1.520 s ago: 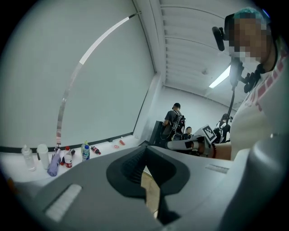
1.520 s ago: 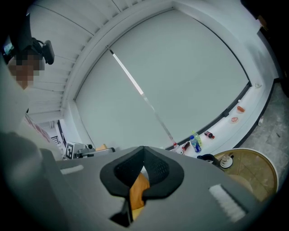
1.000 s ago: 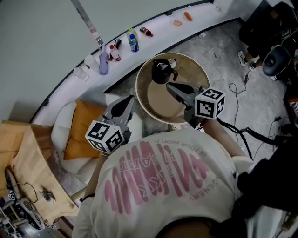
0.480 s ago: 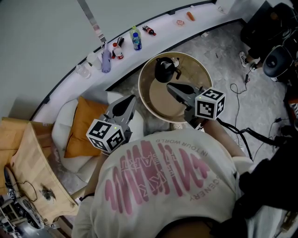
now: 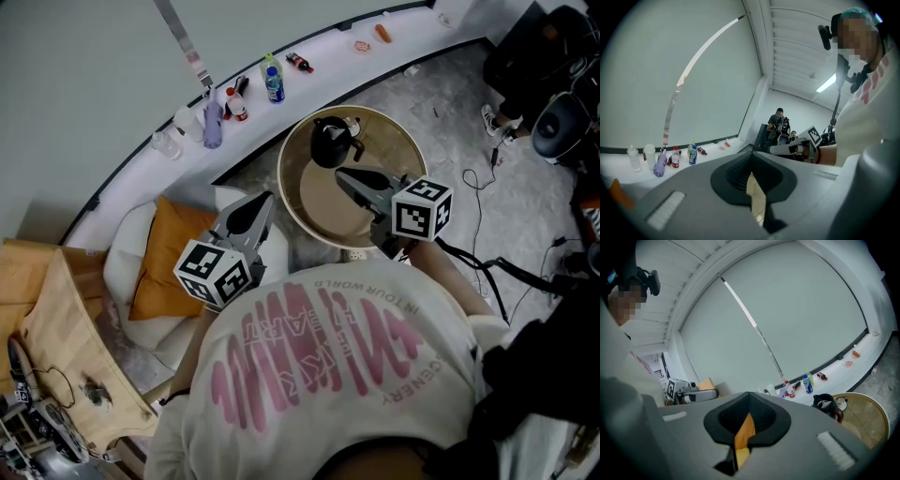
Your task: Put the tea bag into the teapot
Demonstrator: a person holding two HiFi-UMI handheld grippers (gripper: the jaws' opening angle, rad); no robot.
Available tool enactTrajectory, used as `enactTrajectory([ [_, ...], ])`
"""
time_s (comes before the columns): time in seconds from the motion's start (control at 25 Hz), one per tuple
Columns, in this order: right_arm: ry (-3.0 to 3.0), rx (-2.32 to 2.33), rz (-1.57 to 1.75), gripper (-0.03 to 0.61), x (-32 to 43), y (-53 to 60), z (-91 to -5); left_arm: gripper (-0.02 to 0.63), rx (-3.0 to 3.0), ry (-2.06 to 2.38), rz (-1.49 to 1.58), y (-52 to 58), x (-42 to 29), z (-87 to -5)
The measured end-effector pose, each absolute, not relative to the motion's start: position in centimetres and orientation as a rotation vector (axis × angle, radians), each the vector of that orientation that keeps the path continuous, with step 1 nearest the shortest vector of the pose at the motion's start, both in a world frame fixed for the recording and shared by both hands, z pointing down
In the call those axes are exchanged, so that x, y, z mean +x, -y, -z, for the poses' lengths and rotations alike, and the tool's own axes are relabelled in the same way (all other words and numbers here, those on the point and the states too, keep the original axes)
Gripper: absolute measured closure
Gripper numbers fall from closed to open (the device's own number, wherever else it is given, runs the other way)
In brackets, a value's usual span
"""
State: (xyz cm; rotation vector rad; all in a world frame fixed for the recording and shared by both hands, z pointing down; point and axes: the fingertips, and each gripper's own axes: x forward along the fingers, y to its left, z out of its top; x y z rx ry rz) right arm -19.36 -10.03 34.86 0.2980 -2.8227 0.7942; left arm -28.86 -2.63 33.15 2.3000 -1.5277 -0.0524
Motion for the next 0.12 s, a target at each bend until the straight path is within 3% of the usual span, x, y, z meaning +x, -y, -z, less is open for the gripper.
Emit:
enactTrajectory([
  [0.12, 2.822, 0.308, -0.797, 0.574, -19.14, 10.3, -34.79, 0.6, 2.301, 1.522, 0.056, 2.84, -28.71, -33.07],
])
